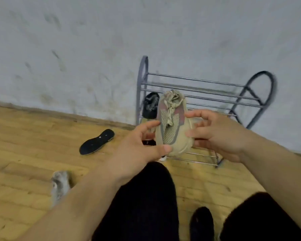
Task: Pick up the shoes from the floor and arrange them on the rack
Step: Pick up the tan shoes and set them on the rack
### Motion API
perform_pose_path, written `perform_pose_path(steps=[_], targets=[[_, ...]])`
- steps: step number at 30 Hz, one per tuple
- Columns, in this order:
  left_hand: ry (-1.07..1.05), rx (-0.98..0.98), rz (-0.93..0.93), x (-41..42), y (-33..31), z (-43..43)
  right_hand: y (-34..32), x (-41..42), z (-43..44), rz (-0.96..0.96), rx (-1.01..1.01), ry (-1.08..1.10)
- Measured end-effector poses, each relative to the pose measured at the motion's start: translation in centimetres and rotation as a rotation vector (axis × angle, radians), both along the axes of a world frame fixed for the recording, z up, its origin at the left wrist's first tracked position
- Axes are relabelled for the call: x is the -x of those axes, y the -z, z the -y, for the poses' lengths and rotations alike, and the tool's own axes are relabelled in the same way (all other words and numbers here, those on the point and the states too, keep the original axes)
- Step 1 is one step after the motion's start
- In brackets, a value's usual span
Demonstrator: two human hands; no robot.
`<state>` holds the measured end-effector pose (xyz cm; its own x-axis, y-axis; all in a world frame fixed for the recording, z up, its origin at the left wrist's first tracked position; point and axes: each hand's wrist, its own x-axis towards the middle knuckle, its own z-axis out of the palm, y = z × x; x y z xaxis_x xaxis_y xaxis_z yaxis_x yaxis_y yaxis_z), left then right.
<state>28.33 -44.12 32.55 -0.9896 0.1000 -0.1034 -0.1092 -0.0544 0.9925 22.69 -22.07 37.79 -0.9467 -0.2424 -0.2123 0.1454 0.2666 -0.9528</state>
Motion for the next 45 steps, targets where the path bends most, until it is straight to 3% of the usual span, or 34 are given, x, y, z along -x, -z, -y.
perform_pose_path(steps=[4, 7, 12, 16, 19, 24, 28, 33, 38, 45], targets=[[0.505, 0.089, 0.071, 3.7, -2.9, -13.1, 0.6, -5.9, -13.7, -0.009, 0.141, 0.327], [0.755, 0.172, 0.146, 3.8, -2.6, -23.4, 3.3, -11.6, -22.0, 0.036, 0.233, 0.598], [0.999, 0.284, 0.269, 0.6, 1.6, -37.6, 10.8, -19.8, -31.3, 0.183, 0.288, 0.881], [1.079, 0.377, 0.380, -1.5, 4.9, -43.1, 15.9, -23.9, -35.1, 0.277, 0.347, 0.945], [1.061, 0.416, 0.414, -0.1, 5.2, -44.3, 19.7, -25.0, -37.2, 0.325, 0.438, 1.006], [0.913, 0.478, 0.422, 2.8, 6.0, -45.6, 28.8, -22.8, -40.8, 0.441, 0.273, 1.107], [0.770, 0.476, 0.438, 5.7, 6.6, -46.4, 35.5, -17.5, -42.0, 0.534, 0.097, 1.017], [0.697, 0.464, 0.468, 11.9, 8.2, -46.0, 39.3, -9.2, -42.5, 0.483, -0.161, 0.828], [0.651, 0.438, 0.534, 16.2, 13.2, -42.9, 45.2, -3.0, -44.8, 0.520, -0.372, 0.723], [0.558, 0.306, 0.720, 16.2, 23.2, -37.1, 47.4, -1.1, -42.4, 0.673, -0.531, 0.621]])
